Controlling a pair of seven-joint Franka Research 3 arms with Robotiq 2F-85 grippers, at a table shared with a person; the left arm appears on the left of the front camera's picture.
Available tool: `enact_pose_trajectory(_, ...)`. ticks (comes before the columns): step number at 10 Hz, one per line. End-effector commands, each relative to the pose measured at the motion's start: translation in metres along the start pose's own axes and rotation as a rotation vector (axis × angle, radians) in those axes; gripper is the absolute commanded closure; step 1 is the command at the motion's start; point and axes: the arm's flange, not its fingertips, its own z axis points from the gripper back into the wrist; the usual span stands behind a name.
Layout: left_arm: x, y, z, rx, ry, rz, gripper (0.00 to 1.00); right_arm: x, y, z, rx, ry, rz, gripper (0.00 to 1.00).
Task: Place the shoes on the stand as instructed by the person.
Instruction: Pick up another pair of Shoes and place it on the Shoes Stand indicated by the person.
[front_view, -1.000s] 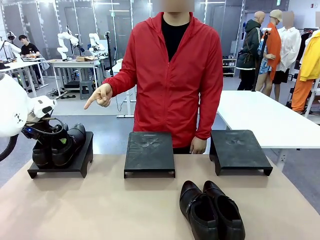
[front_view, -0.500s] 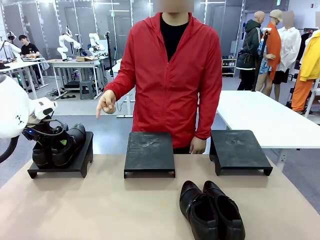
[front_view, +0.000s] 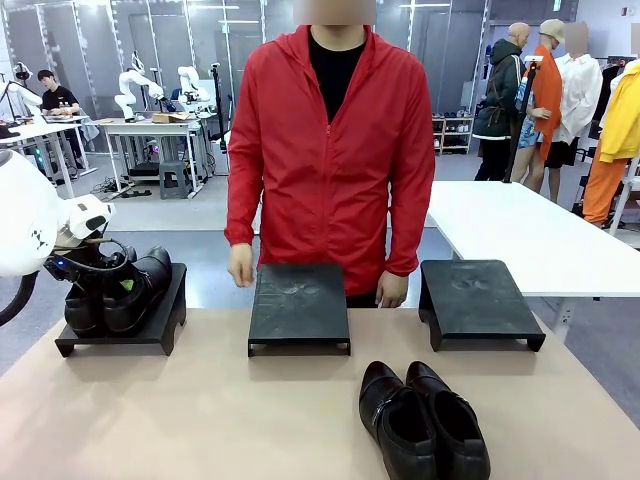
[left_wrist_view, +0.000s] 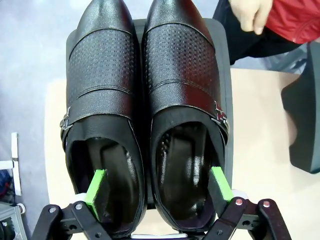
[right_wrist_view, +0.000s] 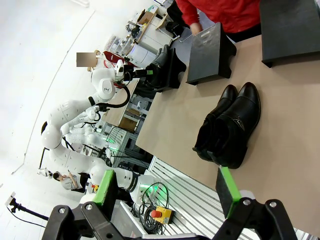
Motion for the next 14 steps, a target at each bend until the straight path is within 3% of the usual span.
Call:
enact_pose_trajectory(1,0.002,0.001,0.000,0.002,-0.002,-0.004,0.00,0.001,0.001,0.000,0.007,-0.008,0.019,0.00)
enact_pose_trajectory(2,0.000,0.000,0.000,0.000,0.000,0.000,0.00,0.001,0.001,0.000,0.007,-0.008,0.019,0.00)
enact_pose_trajectory(4,-0.002,0.007,0.068,-0.052,0.026,0.041,0.00,0.001,0.001,0.000,0.007,-0.008,0.019,0.00)
enact_pose_trajectory(7,-0.037,0.047,0.173,-0.304,0.157,0.113,0.00,0.001,0.001,0.000,0.007,-0.008,0.019,0.00)
enact_pose_trajectory(9,-0.070,0.099,0.235,-0.565,0.186,0.195,0.00,0.001,0.001,0.000,0.007,-0.008,0.019,0.00)
enact_pose_trajectory(11,-0.121,0.148,0.257,-0.847,0.198,0.291,0.00,0.001,0.001,0.000,0.007,-0.008,0.019,0.00)
enact_pose_trajectory(14,-0.211,0.236,0.242,-1.198,0.090,0.398,0.00,0.001,0.001,0.000,0.007,-0.008,0.019,0.00)
